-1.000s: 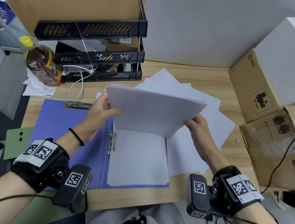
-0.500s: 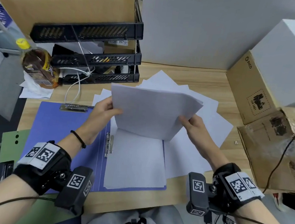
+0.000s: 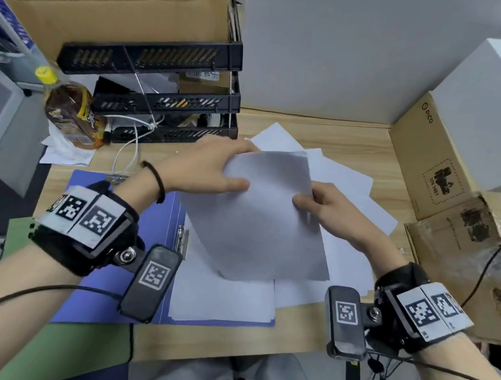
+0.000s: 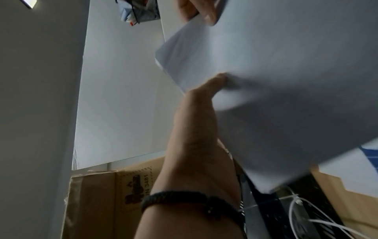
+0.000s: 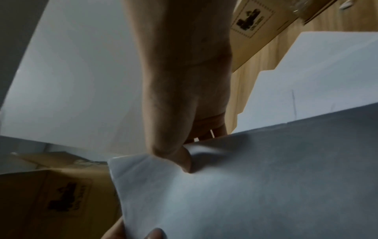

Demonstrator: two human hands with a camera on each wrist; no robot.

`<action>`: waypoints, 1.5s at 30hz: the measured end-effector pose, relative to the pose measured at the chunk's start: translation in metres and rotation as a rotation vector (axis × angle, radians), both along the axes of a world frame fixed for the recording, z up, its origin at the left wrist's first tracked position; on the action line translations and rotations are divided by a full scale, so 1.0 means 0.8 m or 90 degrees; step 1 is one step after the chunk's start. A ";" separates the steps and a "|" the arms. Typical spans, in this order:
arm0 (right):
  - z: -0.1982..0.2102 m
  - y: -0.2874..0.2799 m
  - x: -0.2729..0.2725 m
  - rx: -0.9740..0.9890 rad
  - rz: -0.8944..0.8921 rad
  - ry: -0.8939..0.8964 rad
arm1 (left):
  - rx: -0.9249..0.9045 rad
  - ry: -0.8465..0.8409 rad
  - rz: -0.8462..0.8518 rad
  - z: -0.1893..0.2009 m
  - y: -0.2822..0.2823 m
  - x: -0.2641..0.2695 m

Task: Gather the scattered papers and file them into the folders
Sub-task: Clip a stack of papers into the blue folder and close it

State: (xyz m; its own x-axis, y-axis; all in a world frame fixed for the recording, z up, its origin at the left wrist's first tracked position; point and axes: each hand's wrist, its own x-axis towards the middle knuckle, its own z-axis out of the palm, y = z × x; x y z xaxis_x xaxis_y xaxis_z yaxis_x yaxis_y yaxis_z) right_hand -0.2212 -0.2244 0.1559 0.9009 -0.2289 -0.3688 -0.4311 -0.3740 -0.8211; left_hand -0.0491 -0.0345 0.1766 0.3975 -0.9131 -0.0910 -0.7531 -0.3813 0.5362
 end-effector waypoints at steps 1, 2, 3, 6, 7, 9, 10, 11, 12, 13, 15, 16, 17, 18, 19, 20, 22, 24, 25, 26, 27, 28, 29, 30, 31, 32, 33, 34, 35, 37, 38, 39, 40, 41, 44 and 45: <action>0.003 -0.002 0.001 -0.006 0.019 -0.006 | 0.018 0.021 -0.011 0.006 -0.005 -0.002; 0.006 -0.006 0.001 -0.009 0.030 -0.016 | 0.026 0.062 -0.017 0.011 -0.008 -0.004; 0.009 -0.010 0.000 -0.001 0.035 -0.031 | 0.025 0.111 -0.016 0.014 -0.011 -0.005; 0.012 -0.026 -0.007 0.039 0.051 -0.046 | 0.007 0.268 0.072 0.015 -0.012 -0.002; 0.010 -0.032 -0.011 0.041 0.062 -0.033 | -0.002 0.333 0.124 0.012 -0.009 0.002; 0.003 -0.049 -0.018 0.021 0.089 0.016 | -0.024 0.493 0.224 0.002 -0.001 0.011; -0.002 -0.058 -0.021 0.021 0.095 0.054 | -0.030 0.574 0.264 -0.004 0.004 0.014; -0.006 -0.067 -0.025 0.036 0.098 0.093 | -0.028 0.640 0.291 -0.010 0.009 0.017; -0.011 -0.075 -0.029 0.064 0.102 0.130 | -0.024 0.692 0.304 -0.017 0.014 0.018; -0.017 -0.084 -0.032 0.104 0.100 0.158 | -0.025 0.740 0.311 -0.024 0.019 0.018; -0.030 -0.099 -0.036 0.189 0.053 0.178 | -0.041 0.806 0.347 -0.038 0.027 0.018; -0.036 -0.104 -0.037 0.227 0.012 0.170 | -0.051 0.828 0.365 -0.043 0.029 0.017; -0.043 -0.109 -0.036 0.268 -0.034 0.156 | -0.061 0.852 0.383 -0.049 0.032 0.017; -0.049 -0.112 -0.035 0.312 -0.076 0.140 | -0.067 0.882 0.407 -0.055 0.035 0.015; -0.054 -0.113 -0.033 0.354 -0.112 0.125 | -0.077 0.914 0.434 -0.059 0.037 0.014; -0.058 -0.113 -0.030 0.382 -0.136 0.115 | -0.093 0.936 0.473 -0.065 0.039 0.014; -0.062 -0.110 -0.021 0.384 -0.146 0.109 | -0.153 0.940 0.549 -0.074 0.039 0.011; -0.066 -0.105 -0.010 0.344 -0.129 0.088 | -0.233 0.873 0.602 -0.080 0.036 0.008; -0.065 -0.103 -0.003 0.324 -0.130 0.063 | -0.266 0.829 0.614 -0.077 0.033 0.006; -0.063 -0.102 0.005 0.312 -0.142 0.031 | -0.292 0.792 0.621 -0.073 0.030 0.005; -0.061 -0.102 0.013 0.308 -0.163 0.000 | -0.314 0.765 0.612 -0.069 0.028 0.006; -0.058 -0.101 0.020 0.315 -0.181 -0.027 | -0.337 0.741 0.605 -0.067 0.027 0.008; -0.057 -0.103 0.026 0.330 -0.192 -0.048 | -0.362 0.720 0.599 -0.065 0.028 0.012; -0.057 -0.105 0.029 0.348 -0.197 -0.059 | -0.384 0.705 0.601 -0.067 0.031 0.017; -0.060 -0.106 0.031 0.361 -0.197 -0.058 | -0.401 0.697 0.606 -0.070 0.035 0.021; -0.066 -0.107 0.030 0.362 -0.195 -0.048 | -0.414 0.693 0.622 -0.078 0.038 0.023; -0.074 -0.108 0.026 0.354 -0.190 -0.030 | -0.410 0.690 0.631 -0.085 0.041 0.021; -0.083 -0.108 0.021 0.344 -0.182 -0.011 | -0.389 0.690 0.640 -0.094 0.044 0.018; -0.093 -0.107 0.015 0.333 -0.177 0.008 | -0.363 0.688 0.653 -0.103 0.047 0.014; -0.108 -0.104 0.004 0.314 -0.164 0.036 | -0.332 0.685 0.677 -0.122 0.051 0.008; -0.112 -0.102 0.000 0.308 -0.159 0.044 | -0.321 0.678 0.683 -0.127 0.053 0.005; -0.116 -0.099 -0.003 0.304 -0.154 0.051 | -0.308 0.664 0.687 -0.130 0.054 0.001; -0.119 -0.098 -0.004 0.300 -0.146 0.055 | -0.303 0.653 0.692 -0.134 0.054 0.000; -0.120 -0.096 -0.004 0.294 -0.133 0.058 | -0.296 0.643 0.695 -0.137 0.055 -0.001; -0.113 -0.092 -0.003 0.275 -0.086 0.061 | -0.273 0.609 0.685 -0.141 0.055 -0.005; -0.109 -0.090 -0.001 0.269 -0.074 0.058 | -0.271 0.593 0.676 -0.137 0.054 -0.006</action>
